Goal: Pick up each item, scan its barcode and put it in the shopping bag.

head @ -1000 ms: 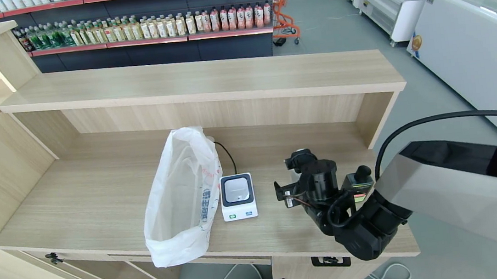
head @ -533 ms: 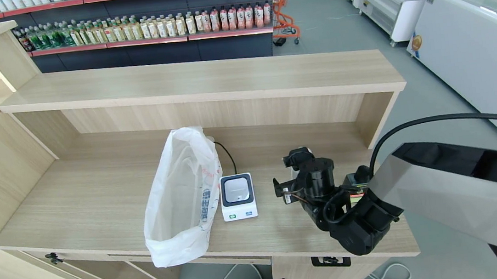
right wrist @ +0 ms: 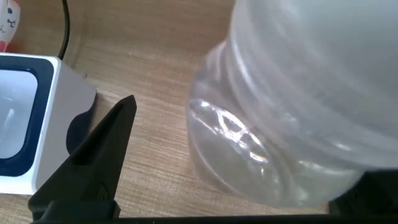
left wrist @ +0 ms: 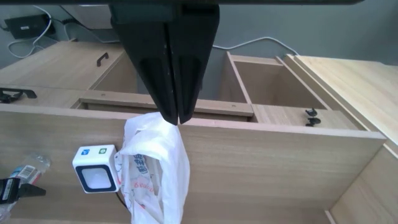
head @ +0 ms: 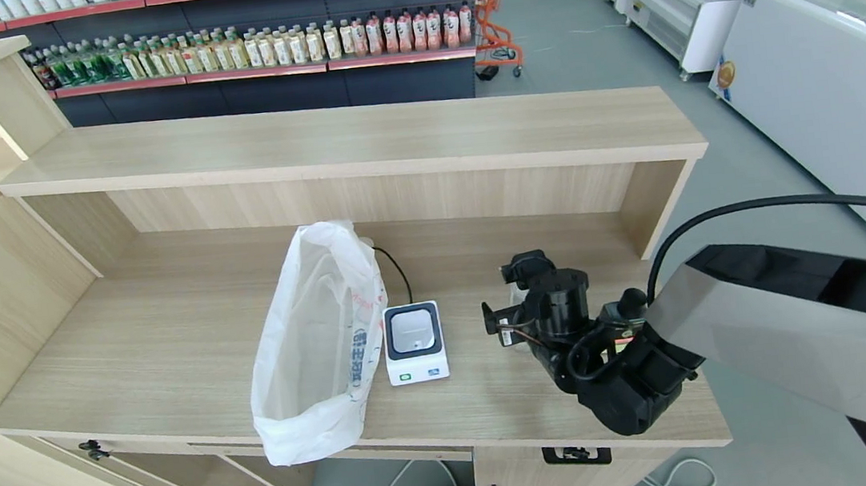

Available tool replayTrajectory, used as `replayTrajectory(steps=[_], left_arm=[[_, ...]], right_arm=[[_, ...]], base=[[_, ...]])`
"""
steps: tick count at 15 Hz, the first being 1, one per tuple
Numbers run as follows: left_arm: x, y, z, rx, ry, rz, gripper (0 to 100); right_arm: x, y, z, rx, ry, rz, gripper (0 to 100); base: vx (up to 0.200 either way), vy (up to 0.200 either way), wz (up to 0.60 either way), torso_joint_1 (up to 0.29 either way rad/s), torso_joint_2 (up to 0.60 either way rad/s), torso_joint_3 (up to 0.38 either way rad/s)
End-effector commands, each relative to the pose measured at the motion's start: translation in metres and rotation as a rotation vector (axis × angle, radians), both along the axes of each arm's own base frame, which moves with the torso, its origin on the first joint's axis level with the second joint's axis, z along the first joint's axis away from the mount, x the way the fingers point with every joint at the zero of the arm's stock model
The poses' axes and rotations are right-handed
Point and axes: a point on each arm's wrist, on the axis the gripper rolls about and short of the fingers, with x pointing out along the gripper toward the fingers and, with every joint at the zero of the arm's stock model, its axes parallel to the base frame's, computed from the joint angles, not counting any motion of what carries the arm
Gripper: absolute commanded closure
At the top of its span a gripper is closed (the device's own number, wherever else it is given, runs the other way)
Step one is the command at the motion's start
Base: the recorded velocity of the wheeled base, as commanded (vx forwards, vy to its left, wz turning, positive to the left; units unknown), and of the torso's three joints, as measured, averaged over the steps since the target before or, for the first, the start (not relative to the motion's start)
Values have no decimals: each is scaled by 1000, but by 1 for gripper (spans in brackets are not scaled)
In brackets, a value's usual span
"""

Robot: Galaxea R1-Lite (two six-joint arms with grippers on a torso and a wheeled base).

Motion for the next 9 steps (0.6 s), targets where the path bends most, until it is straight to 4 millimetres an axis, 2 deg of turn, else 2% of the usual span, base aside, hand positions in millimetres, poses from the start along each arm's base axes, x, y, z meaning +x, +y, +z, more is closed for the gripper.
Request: replayTrajectory(steps=[1,5,6,9], left_arm=[[0,0,0,0,2,-1,100],[0,0,0,0,-1,1,100],[0,0,0,0,0,-1,100],[0,0,0,0,-1,1,100]], right_arm=[[7,3,-2,8,-10,3,0],[14,1,-1,23,-18,48,0],[15,-2,-1,21,-16,47,100],[17,-4,2,15,-27,46,100]], base=[[0,0,0,0,0,0],[0,0,0,0,0,0],[0,0,0,0,0,0],[0,0,0,0,0,0]])
